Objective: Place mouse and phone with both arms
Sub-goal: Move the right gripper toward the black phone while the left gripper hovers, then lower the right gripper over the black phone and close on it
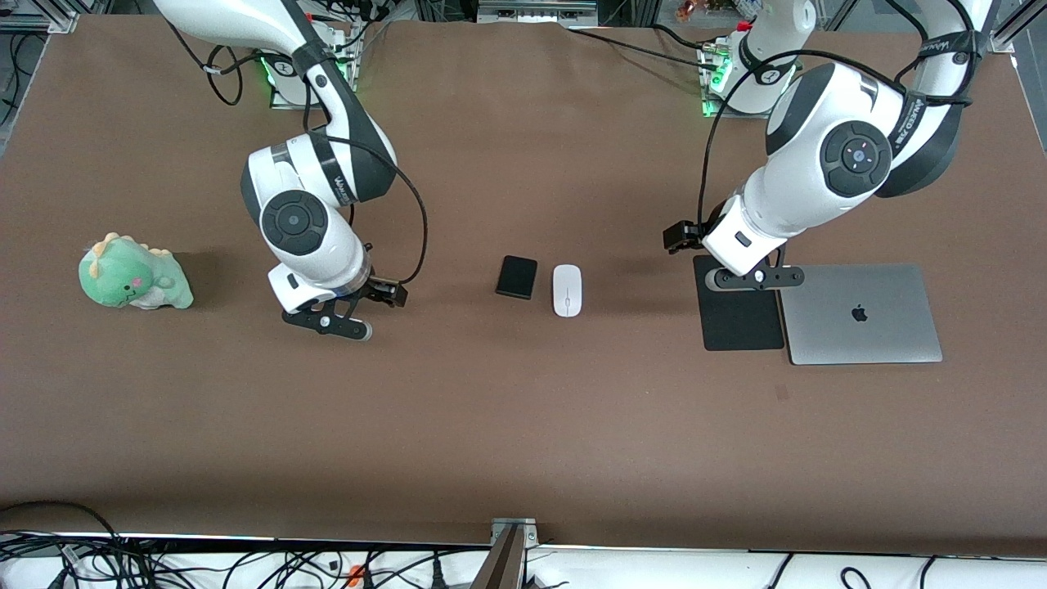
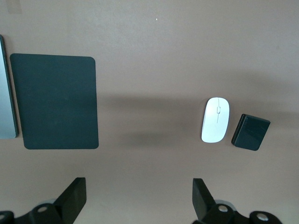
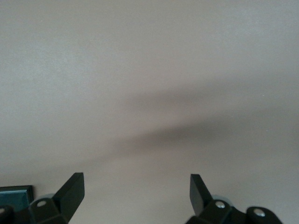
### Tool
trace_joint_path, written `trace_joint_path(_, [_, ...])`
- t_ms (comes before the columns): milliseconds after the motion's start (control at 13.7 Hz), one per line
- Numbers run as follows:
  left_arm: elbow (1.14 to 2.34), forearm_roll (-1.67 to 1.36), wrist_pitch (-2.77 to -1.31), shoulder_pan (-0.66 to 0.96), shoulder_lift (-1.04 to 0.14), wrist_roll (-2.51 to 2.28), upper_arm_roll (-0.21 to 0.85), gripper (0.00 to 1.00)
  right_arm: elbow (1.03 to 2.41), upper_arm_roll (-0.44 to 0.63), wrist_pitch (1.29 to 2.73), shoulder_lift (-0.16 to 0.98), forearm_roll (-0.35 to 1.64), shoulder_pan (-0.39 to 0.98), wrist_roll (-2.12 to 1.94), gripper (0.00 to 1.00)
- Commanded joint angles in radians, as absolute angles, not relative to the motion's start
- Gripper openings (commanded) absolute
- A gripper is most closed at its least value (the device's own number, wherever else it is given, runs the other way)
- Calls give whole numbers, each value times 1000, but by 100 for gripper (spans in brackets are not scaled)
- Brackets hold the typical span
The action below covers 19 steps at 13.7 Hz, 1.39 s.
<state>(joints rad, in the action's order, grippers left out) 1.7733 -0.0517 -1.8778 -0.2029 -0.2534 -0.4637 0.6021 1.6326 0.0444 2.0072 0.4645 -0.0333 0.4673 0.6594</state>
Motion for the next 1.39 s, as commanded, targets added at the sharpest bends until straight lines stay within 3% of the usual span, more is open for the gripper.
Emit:
trace_joint_path(0, [1753, -40, -1898, -210, -304, -468, 604, 100, 1618, 51, 2014, 476, -43, 469, 673, 100])
trace_joint_path(438, [1750, -37, -1898, -212, -304, -468, 601, 100, 1620, 49, 2014, 476, -38, 472, 681, 100])
trace_joint_path(731, [1750, -37, -1898, -213, -301, -468, 601, 100, 1618, 49, 2063, 495, -31, 552, 816, 100])
trace_joint_path(1023, [1750, -38, -1914, -198, -307, -469, 601, 100, 1615, 49, 2201, 578, -21, 658, 948, 100])
trace_joint_path(1315, [1752, -40, -1908, -196, -307, -469, 601, 100, 1554, 49, 2223, 662, -31, 754, 960, 100])
